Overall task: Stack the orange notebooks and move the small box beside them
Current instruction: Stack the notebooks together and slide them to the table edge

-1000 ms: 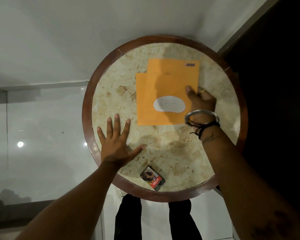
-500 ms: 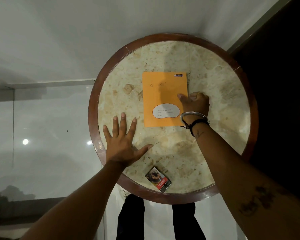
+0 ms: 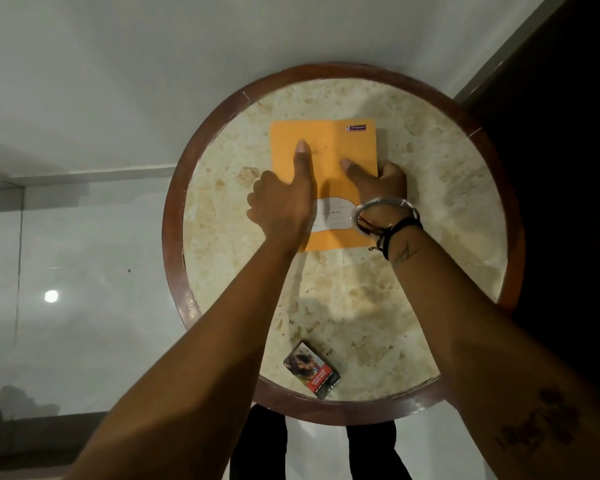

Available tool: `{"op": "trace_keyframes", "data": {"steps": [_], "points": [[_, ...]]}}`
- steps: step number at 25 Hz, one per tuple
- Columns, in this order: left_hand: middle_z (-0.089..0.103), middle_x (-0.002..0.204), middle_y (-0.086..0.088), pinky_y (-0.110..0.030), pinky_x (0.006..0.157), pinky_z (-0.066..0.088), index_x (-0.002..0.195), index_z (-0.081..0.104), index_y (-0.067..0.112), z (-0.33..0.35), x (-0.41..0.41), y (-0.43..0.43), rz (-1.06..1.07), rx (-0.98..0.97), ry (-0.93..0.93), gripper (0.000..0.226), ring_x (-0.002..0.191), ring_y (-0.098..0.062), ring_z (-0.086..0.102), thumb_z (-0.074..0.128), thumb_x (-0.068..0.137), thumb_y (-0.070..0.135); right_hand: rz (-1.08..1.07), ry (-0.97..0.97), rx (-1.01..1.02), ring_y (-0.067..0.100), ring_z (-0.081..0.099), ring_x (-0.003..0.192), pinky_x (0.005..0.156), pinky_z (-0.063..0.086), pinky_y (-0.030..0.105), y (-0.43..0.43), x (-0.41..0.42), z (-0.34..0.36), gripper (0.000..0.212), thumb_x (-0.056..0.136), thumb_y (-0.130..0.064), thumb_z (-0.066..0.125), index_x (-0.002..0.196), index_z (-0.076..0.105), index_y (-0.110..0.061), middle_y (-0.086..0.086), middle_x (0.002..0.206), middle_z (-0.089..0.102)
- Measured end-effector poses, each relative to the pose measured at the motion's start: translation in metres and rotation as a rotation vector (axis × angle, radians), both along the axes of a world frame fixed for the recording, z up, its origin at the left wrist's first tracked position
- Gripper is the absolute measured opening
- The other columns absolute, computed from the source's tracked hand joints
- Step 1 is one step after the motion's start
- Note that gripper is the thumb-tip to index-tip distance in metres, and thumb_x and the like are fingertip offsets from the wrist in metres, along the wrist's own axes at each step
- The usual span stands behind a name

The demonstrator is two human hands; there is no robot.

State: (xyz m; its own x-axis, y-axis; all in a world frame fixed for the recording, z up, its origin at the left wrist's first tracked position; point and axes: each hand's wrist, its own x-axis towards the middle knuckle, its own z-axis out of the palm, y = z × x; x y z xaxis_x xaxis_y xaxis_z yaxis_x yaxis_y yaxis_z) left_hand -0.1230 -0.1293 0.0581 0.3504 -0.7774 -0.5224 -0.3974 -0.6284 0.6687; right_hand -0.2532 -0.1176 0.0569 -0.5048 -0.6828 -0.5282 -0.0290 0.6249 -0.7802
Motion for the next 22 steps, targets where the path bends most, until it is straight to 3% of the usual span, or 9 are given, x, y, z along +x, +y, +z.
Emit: {"op": "trace_keyframes", "data": {"steps": [2,3,5,6,8,10,13,17,22], "points": [[0.063,0.098,0.003,-0.031,0.085,0.049,0.099,0.055,0.020,0.014,0.001,0.019,0.052,-0.294,0.232,0.050,0.090,-0.002,0.062,0.047,0.093,0.069,-0.039,-0.006,-0.210,0.028,0.067,0.096,0.081,0.059,0.039,0.011,0.000,0.023,0.057,0.065,-0.049,0.078,0.104,0.063,-0.010,0.021,0.115,0.064],[0.057,0.092,0.007,-0.023,0.078,0.048,0.098,0.050,0.023,0.019,0.003,0.031,0.040,-0.427,0.304,0.037,0.081,0.006,0.058,0.050,0.095,0.060,-0.040,0.011,-0.326,0.027,0.066,0.097,0.079,0.058,0.032,0.024,0.003,0.031,0.047,0.072,-0.039,0.078,0.105,0.062,-0.010,0.024,0.115,0.062],[0.053,0.101,0.010,-0.013,0.077,0.046,0.114,0.044,0.024,0.017,0.010,0.058,-0.083,-0.648,0.337,0.033,0.089,0.011,0.056,0.054,0.095,0.049,-0.008,0.079,-0.453,0.026,0.064,0.102,0.084,0.055,0.029,0.060,0.011,0.039,0.032,0.083,-0.022,0.072,0.110,0.056,-0.015,0.024,0.116,0.062],[0.052,0.108,0.011,-0.015,0.080,0.048,0.121,0.039,0.024,0.012,0.012,0.071,-0.177,-0.710,0.334,0.041,0.097,0.010,0.056,0.057,0.095,0.049,0.016,0.090,-0.473,0.027,0.063,0.109,0.092,0.054,0.035,0.076,0.011,0.033,0.034,0.085,-0.021,0.070,0.115,0.054,-0.018,0.021,0.118,0.062],[0.051,0.114,0.012,-0.036,0.081,0.056,0.127,0.035,0.032,-0.011,0.018,0.089,-0.344,-0.696,0.291,0.048,0.105,-0.001,0.057,0.061,0.093,0.054,0.050,0.062,-0.422,0.026,0.060,0.118,0.102,0.049,0.049,0.099,0.005,0.014,0.041,0.086,-0.028,0.066,0.122,0.051,-0.019,0.013,0.123,0.063],[0.048,0.110,0.006,-0.052,0.079,0.053,0.125,0.038,0.030,-0.031,0.021,0.098,-0.433,-0.670,0.098,0.042,0.102,-0.019,0.057,0.061,0.093,0.048,0.074,-0.005,-0.363,0.014,0.062,0.116,0.100,0.050,0.040,0.106,-0.004,-0.001,0.039,0.086,-0.032,0.064,0.122,0.052,-0.022,0.002,0.120,0.067],[0.040,0.103,0.004,-0.045,0.079,0.047,0.114,0.042,0.022,-0.034,0.013,0.082,-0.413,-0.657,-0.073,0.030,0.097,-0.027,0.050,0.056,0.097,0.043,0.085,0.023,-0.340,-0.001,0.064,0.103,0.087,0.051,0.017,0.089,-0.015,-0.001,0.035,0.088,-0.025,0.061,0.122,0.055,-0.021,-0.002,0.114,0.068],[0.044,0.075,0.006,-0.030,0.058,0.033,0.077,0.044,0.022,-0.014,-0.041,0.030,-0.388,-0.325,0.116,0.038,0.067,-0.015,0.048,0.061,0.095,0.050,-0.033,0.142,-0.233,0.028,0.063,0.109,0.087,0.053,0.039,0.038,-0.066,-0.004,0.051,0.084,-0.032,0.063,0.127,0.056,-0.006,0.017,0.125,0.065],[0.052,0.065,-0.003,-0.030,0.053,0.031,0.065,0.046,0.012,-0.023,-0.108,-0.021,-0.256,-0.125,0.074,0.050,0.063,-0.024,0.055,0.078,0.084,0.045,-0.060,0.127,0.017,0.031,0.064,0.100,0.082,0.050,0.038,-0.016,-0.131,-0.013,0.034,0.086,-0.024,0.069,0.113,0.064,-0.004,0.016,0.116,0.069]]}}
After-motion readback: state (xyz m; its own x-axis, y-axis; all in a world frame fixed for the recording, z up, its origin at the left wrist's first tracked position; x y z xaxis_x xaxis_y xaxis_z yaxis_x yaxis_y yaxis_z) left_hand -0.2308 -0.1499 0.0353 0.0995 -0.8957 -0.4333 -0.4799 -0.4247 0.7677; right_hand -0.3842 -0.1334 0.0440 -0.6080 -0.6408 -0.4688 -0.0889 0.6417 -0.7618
